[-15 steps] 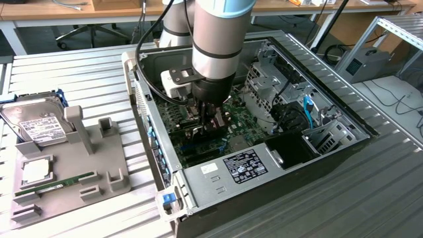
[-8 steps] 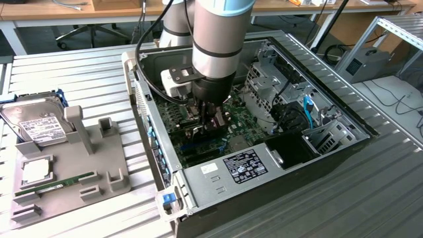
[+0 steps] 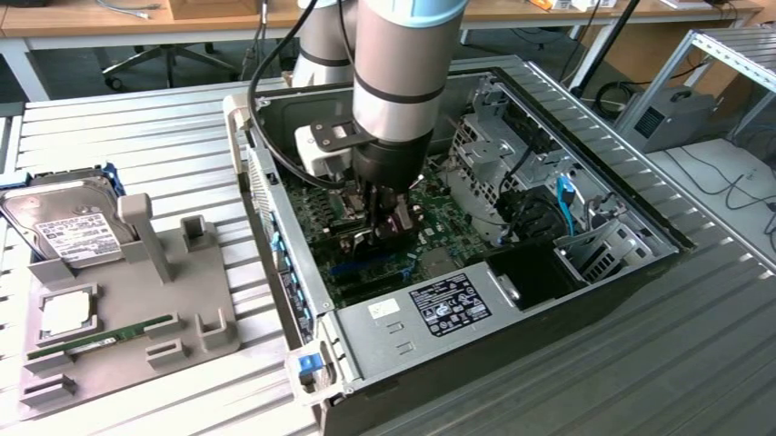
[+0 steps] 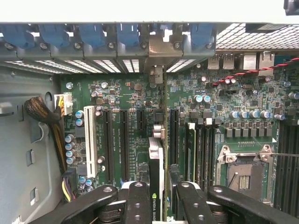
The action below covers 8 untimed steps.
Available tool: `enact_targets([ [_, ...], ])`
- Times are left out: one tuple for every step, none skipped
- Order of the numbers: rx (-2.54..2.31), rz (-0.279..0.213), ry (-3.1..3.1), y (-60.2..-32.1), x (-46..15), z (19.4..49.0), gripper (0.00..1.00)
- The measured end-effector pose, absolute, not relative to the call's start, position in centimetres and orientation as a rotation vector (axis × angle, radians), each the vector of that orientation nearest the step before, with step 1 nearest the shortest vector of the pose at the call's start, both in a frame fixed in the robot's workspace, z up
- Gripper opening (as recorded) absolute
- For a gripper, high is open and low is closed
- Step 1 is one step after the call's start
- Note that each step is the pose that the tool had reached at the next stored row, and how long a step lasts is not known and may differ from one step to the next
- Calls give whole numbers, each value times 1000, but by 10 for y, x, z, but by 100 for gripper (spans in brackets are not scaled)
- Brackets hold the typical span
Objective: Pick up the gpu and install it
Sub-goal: 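Insert the gpu into the slot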
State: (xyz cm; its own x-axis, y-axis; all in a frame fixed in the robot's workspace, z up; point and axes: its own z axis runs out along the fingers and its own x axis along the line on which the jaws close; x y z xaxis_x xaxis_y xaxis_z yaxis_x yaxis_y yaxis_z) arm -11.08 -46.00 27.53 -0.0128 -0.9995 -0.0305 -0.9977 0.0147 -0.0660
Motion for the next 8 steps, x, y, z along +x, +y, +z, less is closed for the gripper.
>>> enact_targets([
  [-2158,-39,2188,-460,-111,276,26],
  [-2158,-39,2188,-460,-111,276,26],
  [-2158,-39,2188,-460,-111,276,26],
  [-2158,-39,2188,-460,-111,276,26],
  [-2158,-39,2188,-460,-111,276,26],
  [-2158,-39,2188,-460,-111,276,26],
  [-2158,-39,2188,-460,-111,276,26],
  [-2158,-39,2188,-460,-111,276,26],
])
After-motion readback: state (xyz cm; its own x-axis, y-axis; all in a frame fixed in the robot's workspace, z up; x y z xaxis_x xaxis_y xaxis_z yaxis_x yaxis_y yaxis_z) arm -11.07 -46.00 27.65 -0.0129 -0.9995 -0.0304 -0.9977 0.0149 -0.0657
